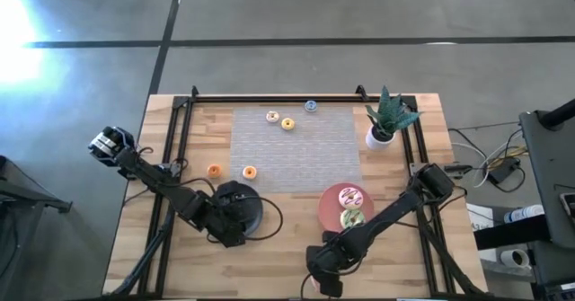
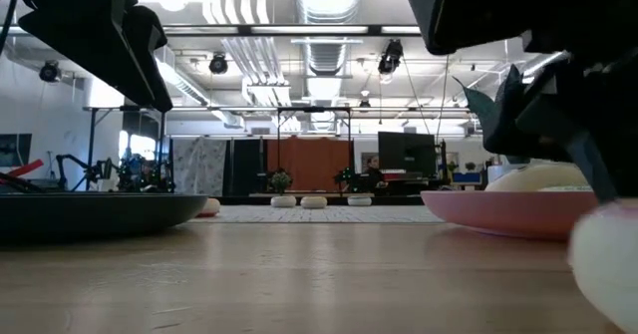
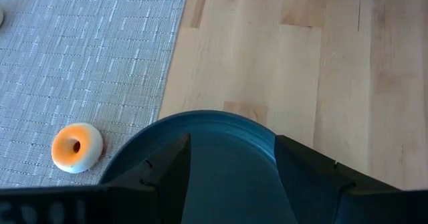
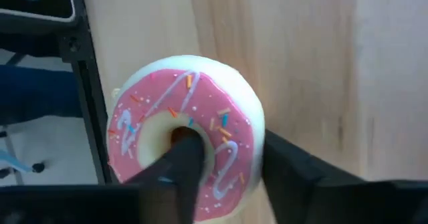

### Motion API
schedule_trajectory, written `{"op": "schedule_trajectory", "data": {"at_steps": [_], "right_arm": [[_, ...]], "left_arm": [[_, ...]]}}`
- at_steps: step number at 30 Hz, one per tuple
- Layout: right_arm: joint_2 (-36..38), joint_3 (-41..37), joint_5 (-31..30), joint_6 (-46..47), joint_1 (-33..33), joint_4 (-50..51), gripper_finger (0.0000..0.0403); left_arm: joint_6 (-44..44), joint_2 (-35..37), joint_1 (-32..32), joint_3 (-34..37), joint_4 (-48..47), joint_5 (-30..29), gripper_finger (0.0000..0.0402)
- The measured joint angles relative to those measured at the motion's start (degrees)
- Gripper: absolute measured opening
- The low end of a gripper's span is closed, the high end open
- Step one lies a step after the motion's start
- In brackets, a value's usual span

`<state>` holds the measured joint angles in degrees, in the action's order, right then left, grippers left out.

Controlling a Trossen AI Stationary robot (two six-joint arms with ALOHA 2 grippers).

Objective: Pick & Place donuts
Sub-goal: Put the large pink donut on the pink plate

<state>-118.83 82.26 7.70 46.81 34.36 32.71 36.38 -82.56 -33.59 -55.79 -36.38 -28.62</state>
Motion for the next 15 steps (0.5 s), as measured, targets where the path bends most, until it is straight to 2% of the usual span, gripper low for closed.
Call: {"op": "schedule_trajectory", "data": {"at_steps": [3, 5, 10, 15], "right_arm": [[2.30, 0.00, -0.54, -0.33, -0.81, 1.50, 0.0057], [4.82, 0.02, -3.08, -0.80, -1.58, 5.46, 0.0025], [13.93, -1.38, -12.93, -1.70, -5.30, 18.09, 0.0022], [22.67, -10.86, -13.21, 3.47, -12.64, 20.07, 0.0022]], "left_arm": [[0.11, 0.00, -0.01, 0.00, 0.04, 0.00, 0.0190], [0.11, 0.00, 0.01, 0.00, 0.14, -0.02, 0.0190], [0.36, 0.00, 0.01, 0.36, 1.25, -0.18, 0.0190], [1.49, 0.00, 0.01, 0.82, 2.47, -0.89, 0.0190]]}}
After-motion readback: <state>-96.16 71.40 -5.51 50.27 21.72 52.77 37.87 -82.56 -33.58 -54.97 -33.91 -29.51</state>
